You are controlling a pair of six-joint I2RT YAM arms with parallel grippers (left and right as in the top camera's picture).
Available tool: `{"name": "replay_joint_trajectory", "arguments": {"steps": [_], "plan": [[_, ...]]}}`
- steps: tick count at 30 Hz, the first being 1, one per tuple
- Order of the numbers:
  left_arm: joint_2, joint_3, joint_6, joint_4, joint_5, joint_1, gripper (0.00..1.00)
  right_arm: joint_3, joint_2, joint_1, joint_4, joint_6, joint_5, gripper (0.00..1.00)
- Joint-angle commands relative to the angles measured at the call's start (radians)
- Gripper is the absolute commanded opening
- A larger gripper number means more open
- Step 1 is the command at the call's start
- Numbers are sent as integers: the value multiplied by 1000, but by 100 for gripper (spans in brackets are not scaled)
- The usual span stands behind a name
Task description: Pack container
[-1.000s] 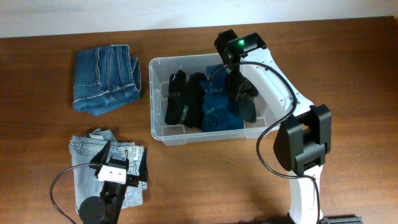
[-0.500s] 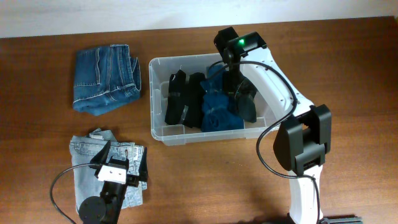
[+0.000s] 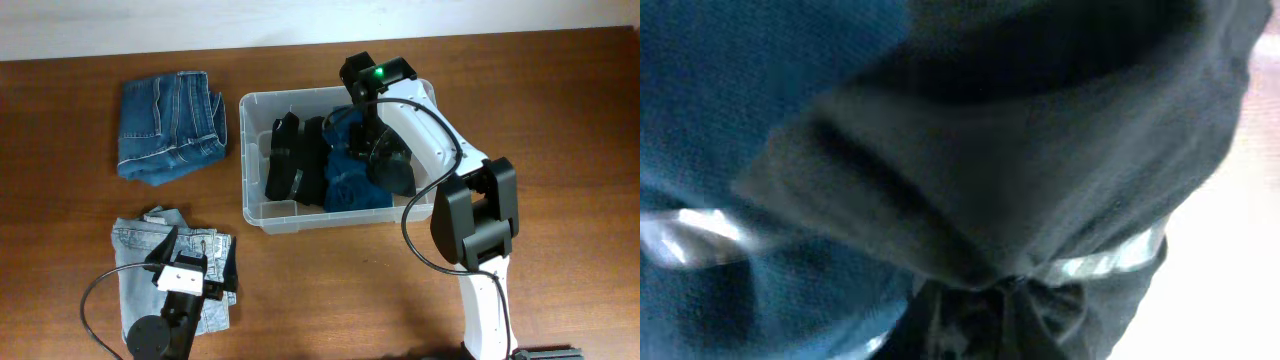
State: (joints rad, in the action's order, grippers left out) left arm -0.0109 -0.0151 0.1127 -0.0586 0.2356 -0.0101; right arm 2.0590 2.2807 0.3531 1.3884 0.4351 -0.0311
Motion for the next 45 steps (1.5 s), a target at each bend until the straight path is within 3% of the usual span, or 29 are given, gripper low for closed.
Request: {"name": "replay_joint_trajectory", "arguments": {"steps": [1, 3, 8, 9, 12, 15, 19, 25, 29, 36, 42, 45], "plan": [[6, 6, 16, -1, 5, -6, 99, 90, -8, -16, 61, -15, 16, 18], [6, 6, 16, -1, 5, -6, 99, 170, -26, -30, 122, -15, 16, 23], [6, 6, 16, -1, 5, -6, 99, 496, -87, -68, 311, -34, -46, 48], [6, 6, 16, -1, 5, -6, 99, 530, -114, -72, 311, -79, -16, 74], [6, 6, 16, -1, 5, -6, 99, 563, -203, -75, 311, -69, -14, 79], [6, 6, 16, -1, 5, -6, 99, 547, -319, -74, 311, -68, -13, 91], [6, 6, 16, -1, 5, -6, 99, 482, -476, -71, 311, -68, -13, 100], [6, 6, 16, -1, 5, -6, 99, 204, -814, -71, 311, -59, -43, 99], [6, 6, 16, -1, 5, -6, 99, -80, -1078, -72, 310, -56, -110, 98], [6, 6, 16, -1, 5, -6, 99, -198, -1247, -72, 310, -57, -17, 98], [6, 6, 16, -1, 5, -6, 99, -198, -1267, -72, 310, -57, -18, 98], [6, 6, 16, -1, 5, -6, 99, -199, -1266, -72, 310, -132, -36, 98]]}}
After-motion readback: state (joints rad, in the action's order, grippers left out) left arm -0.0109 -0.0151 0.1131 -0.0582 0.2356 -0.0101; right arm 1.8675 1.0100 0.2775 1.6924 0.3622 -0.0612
